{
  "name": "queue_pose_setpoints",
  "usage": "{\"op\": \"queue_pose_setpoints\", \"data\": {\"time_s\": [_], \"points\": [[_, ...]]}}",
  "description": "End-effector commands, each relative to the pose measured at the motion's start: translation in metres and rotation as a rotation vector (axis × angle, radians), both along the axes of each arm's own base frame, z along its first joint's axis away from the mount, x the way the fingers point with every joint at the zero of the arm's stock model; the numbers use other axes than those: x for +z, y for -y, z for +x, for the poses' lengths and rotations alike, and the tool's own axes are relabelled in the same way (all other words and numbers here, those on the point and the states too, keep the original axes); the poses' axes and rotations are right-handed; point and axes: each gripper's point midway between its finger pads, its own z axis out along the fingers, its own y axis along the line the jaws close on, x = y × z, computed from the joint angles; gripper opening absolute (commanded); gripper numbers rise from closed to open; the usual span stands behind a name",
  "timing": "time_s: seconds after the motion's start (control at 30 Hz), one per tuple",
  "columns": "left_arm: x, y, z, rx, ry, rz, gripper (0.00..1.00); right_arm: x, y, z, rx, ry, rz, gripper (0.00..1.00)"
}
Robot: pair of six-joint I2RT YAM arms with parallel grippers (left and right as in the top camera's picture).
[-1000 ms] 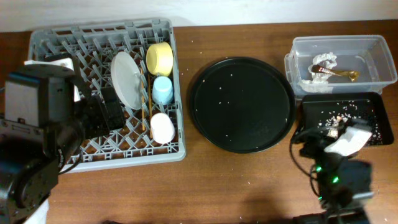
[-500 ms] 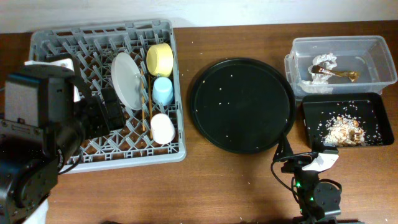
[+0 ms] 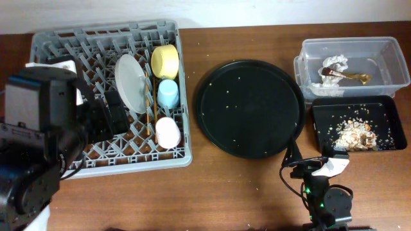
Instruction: Sort waste into correct bins and load items into the dishwasher rack
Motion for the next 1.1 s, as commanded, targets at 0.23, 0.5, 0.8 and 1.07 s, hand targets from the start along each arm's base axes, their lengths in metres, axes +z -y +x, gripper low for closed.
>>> {"op": "queue_pose_setpoints", "data": {"time_s": [0.23, 0.5, 0.8, 1.07], "points": [[-0.022, -0.044, -0.022, 0.172, 0.236, -0.002, 0.99, -0.003, -0.003, 0.0, 0.014, -0.002, -0.009, 0.99], [-0.139, -0.075, -0.031, 0.308, 0.666, -0.069, 0.99, -0.003, -0.003, 0.0, 0.014, -0.002, -0.009, 0.98], [-0.242, -0.083, -0.01, 0.34, 0.777, -0.074, 0.99, -0.003, -0.003, 0.0, 0.014, -0.002, -0.009, 0.98], [-0.257, -0.068, -0.003, 0.133, 0.723, 0.16, 0.99, -0.003, -0.003, 0.0, 0.014, -0.002, -0.009, 0.98]]}}
